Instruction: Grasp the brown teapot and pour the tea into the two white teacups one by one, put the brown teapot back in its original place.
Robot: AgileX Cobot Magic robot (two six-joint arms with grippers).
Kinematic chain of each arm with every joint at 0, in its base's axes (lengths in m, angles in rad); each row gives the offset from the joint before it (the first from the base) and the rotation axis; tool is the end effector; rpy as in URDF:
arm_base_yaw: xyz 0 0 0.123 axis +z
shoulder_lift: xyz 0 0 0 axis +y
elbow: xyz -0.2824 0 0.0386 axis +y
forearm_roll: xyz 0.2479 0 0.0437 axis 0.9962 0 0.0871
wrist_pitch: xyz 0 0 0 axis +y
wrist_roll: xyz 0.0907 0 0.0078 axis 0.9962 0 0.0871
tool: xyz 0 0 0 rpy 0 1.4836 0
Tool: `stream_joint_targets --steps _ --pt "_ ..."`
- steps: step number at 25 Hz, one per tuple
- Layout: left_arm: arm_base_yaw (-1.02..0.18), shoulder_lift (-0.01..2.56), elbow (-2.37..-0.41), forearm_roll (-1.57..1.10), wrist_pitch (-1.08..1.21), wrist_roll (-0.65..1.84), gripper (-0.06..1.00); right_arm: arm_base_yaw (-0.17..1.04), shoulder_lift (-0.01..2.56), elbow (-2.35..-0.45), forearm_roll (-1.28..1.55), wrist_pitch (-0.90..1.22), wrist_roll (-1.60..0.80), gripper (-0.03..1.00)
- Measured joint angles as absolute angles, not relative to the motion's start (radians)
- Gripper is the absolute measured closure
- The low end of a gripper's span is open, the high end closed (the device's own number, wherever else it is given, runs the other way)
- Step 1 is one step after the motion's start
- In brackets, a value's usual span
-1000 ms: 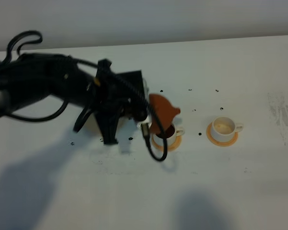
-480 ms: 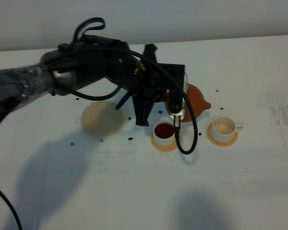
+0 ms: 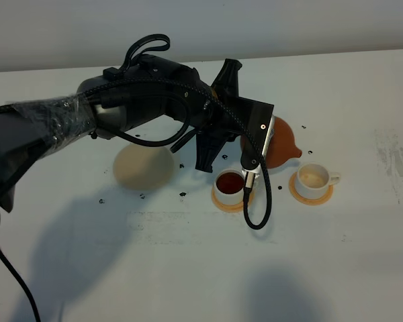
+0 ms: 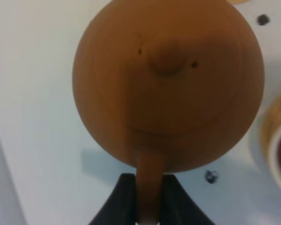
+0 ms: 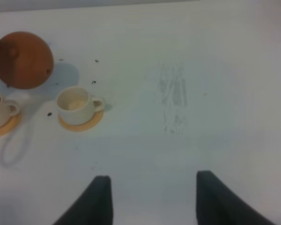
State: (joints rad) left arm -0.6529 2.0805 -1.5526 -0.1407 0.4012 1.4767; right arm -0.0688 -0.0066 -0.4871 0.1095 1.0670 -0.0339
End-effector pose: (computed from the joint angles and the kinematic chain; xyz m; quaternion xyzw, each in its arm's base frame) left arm 0.3690 -0.2885 0.1959 0.7907 0.4961 0.0977 0.3453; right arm -0.0043 0.0090 0.2734 0.0128 0.8551 0.0282 0.5175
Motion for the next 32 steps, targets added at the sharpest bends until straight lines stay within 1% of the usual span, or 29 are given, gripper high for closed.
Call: stream_joint_targets --steps 11,32 --pt "-0.689 2.104 -1.553 -0.06 0.329 1.527 0.83 -0.069 -0.007 -0.487 0.109 1.067 -0.034 0.55" --pt "-0.722 2.134 -1.553 0.109 0.222 1.528 0.83 -0.069 -0.007 -0.487 0.109 1.067 -0.034 0.55"
